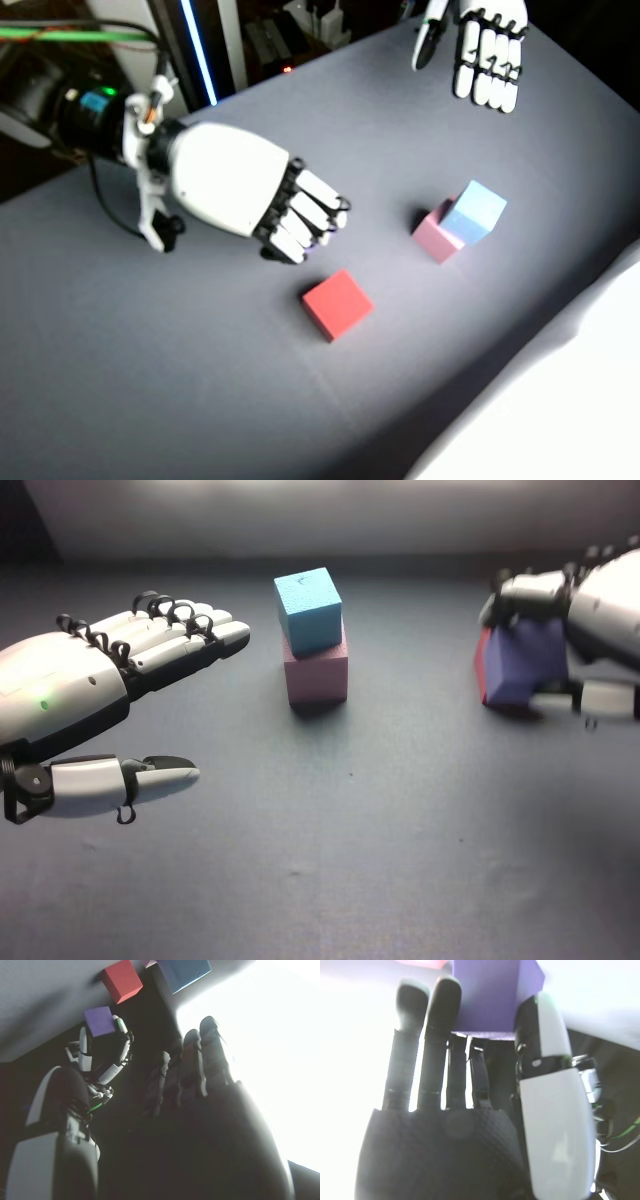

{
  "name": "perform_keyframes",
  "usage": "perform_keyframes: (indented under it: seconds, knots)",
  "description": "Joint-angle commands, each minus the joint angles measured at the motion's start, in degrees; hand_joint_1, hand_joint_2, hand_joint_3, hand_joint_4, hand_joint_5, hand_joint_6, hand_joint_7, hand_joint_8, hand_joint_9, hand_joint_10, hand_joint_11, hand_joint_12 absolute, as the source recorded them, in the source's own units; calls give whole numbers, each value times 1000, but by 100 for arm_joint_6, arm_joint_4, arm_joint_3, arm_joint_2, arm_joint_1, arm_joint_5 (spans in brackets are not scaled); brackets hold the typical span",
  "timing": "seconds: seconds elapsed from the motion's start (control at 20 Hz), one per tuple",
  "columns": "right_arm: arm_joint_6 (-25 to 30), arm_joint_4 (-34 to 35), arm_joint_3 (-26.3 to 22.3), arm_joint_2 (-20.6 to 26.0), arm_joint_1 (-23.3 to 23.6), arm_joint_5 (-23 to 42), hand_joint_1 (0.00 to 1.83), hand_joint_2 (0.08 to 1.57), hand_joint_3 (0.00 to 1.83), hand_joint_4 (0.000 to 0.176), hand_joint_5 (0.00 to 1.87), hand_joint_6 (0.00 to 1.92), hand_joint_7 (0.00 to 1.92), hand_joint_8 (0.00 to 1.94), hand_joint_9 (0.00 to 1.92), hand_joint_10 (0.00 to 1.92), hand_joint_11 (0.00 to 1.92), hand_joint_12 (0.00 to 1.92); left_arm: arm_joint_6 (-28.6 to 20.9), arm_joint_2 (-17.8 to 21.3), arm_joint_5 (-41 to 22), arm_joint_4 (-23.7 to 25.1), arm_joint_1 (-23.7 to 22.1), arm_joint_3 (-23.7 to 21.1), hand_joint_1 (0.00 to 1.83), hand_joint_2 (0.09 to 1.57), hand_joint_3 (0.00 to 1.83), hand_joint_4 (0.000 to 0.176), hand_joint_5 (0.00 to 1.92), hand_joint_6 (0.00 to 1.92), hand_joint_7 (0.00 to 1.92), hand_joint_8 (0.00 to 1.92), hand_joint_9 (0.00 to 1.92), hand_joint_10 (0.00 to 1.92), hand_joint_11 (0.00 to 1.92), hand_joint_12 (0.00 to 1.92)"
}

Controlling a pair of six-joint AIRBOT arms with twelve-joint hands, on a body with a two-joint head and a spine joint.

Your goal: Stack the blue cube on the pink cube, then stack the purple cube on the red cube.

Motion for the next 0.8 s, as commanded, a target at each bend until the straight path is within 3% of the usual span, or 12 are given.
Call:
perform_keyframes:
  seconds: [0.0,0.15,0.2,0.25,0.35,0.4,0.45,0.5,0.55,0.6,0.65,0.75]
  knots:
    - [-99,51,51,0,112,602,1069,1299,1,0,648,1470,1107,1867,1365,1912,1437,1919,-31,2,-630,-165,-28,16,638,1300,0,0,29,4,0,0,0,0,37,31]
    - [-234,222,291,-106,423,397,1066,1303,1,0,641,1479,1150,1938,1406,1921,1487,1921,-67,-31,-621,-164,2,34,592,1299,0,12,20,0,0,0,0,0,37,43]
    - [-235,257,404,-159,538,279,1065,1305,1,0,639,1483,1196,1940,1453,1921,1524,1921,-76,-36,-621,-164,9,37,579,1306,0,15,15,1,0,0,0,0,7,165]
    - [-235,278,472,-197,595,204,1054,1317,3,0,618,1510,1053,1940,1288,1921,1372,1921,-81,-39,-621,-164,14,38,597,1305,0,15,29,2,0,0,0,0,1,255]
    - [-236,349,653,-306,718,46,1042,1333,1,0,596,1544,1085,1829,1289,1841,1358,1921,-87,-58,-621,-164,25,46,564,1303,0,27,34,2,0,0,0,0,0,276]
    - [-262,394,745,-368,781,-44,1148,1309,0,0,619,1494,751,1606,1114,1809,1206,1921,-97,-74,-621,-164,28,57,601,1302,0,24,38,1,0,0,0,0,0,226]
    - [-584,630,831,-453,871,-195,1296,1268,0,0,632,1351,714,1469,805,1641,766,1841,-121,-106,-620,-164,28,80,623,1296,0,25,42,1,0,0,0,0,0,139]
    - [-701,699,843,-475,895,-234,1325,1250,0,0,664,1366,692,1390,760,1566,638,1768,-124,-114,-619,-164,28,85,646,1292,0,25,48,2,0,0,0,0,0,115]
    - [-1000,858,889,-548,961,-355,1199,1252,0,0,682,1326,775,1432,715,1451,590,1844,-132,-129,-615,-164,28,95,667,1288,0,22,54,3,0,0,0,0,0,102]
    - [-1114,933,937,-604,989,-431,1165,1262,2,0,717,1269,727,1544,534,1583,465,1906,-140,-135,-615,-164,29,101,664,1288,0,20,56,4,0,0,0,0,0,97]
    - [-1185,1007,995,-656,1000,-506,1186,1269,1,0,682,1249,748,1595,634,1636,578,1918,-144,-141,-616,-164,29,104,667,1286,0,42,39,0,0,0,0,0,0,95]
    - [-1273,1176,1111,-738,1000,-625,1189,1274,0,0,644,1290,769,1574,722,1550,636,1913,-152,-156,-621,-165,30,111,670,1288,0,44,42,3,0,0,0,0,0,94]
